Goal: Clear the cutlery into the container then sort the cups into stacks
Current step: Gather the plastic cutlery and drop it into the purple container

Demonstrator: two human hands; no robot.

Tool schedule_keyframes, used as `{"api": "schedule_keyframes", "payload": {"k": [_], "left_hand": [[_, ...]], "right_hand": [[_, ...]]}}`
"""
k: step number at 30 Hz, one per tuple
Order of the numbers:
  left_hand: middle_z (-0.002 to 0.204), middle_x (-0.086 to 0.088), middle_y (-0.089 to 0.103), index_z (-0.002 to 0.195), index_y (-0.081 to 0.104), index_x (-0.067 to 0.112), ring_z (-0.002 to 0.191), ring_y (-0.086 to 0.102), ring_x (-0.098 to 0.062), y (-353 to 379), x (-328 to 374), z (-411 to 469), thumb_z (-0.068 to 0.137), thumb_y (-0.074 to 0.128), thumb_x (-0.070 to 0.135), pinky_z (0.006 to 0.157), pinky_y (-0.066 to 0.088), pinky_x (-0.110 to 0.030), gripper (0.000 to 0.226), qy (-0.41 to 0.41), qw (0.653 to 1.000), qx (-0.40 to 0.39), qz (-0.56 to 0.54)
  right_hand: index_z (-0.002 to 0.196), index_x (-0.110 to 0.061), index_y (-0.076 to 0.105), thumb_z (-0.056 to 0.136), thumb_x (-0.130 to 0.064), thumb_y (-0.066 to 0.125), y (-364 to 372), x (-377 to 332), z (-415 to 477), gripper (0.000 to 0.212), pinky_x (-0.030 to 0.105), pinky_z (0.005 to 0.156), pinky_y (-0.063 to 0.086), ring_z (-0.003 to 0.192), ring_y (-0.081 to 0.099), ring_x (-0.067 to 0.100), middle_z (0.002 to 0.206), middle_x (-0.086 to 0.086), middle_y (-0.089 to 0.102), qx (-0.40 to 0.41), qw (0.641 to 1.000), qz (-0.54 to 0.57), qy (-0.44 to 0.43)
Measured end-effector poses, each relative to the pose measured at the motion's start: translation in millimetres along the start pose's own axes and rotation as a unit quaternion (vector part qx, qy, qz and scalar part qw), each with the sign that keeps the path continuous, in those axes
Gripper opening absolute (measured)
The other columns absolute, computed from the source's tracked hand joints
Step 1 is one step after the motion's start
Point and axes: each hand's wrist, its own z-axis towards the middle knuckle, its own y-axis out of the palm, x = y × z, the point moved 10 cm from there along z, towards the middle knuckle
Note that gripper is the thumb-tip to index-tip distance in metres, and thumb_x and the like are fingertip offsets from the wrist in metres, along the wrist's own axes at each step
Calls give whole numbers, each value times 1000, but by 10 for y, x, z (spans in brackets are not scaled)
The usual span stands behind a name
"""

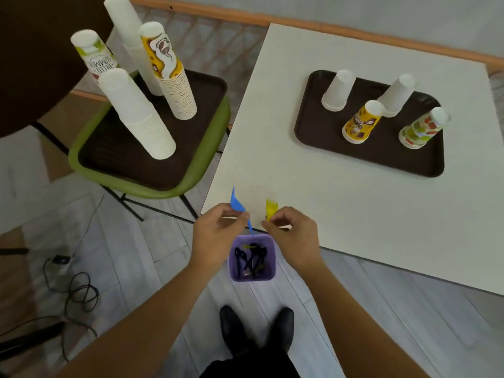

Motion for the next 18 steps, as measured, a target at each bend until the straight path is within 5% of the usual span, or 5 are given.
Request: {"api": "schedule_keyframes", "payload": {"k": [4, 6, 12, 15, 18], "left_hand": [[80, 1, 78, 86, 74, 11, 77, 75, -15, -45, -479, -227, 83, 82, 7, 75, 60, -28, 10, -11, 998, -17, 64], [78, 3, 77, 84, 72, 16, 75, 75, -14, -48, -763, -263, 83, 82, 10, 75, 60, -29, 11, -23, 994, -27, 107], [82, 0, 75, 91, 69, 20, 80, 72, -17, 51, -1683, -102, 78, 80, 18, 70, 56, -29, 17, -118, 962, -50, 242], [90, -9, 76, 102, 67, 13, 81, 74, -23, 180, -2138, 45, 77, 76, 20, 73, 61, -35, 27, -195, 948, -69, 242], [84, -13, 77, 91, 67, 16, 79, 76, -32, 342, -2560, 252, 68, 77, 31, 77, 64, -50, 29, -227, 949, -70, 207]], "right_hand": [[74, -30, 73, 82, -25, 80, 244, 444, -331, 12, 19, 70, 55, 76, 70, 1, 77, -14, 71, -57, 998, -19, 37], [79, -22, 76, 86, -12, 77, 390, 722, -428, 13, 8, 64, 47, 67, 65, -8, 70, -18, 68, -81, 994, -65, 35], [89, -18, 78, 91, -20, 66, 820, 1742, -312, 12, 35, 74, 53, 82, 66, 28, 89, 8, 73, -171, 944, -271, 74], [78, -22, 66, 95, -24, 57, 945, 2170, -149, 19, 22, 61, 44, 80, 62, 25, 81, -1, 63, -201, 915, -334, 107], [73, -24, 53, 96, -26, 54, 1087, 2490, 75, 23, 13, 51, 29, 80, 59, 24, 79, 0, 59, -216, 900, -358, 119]]}}
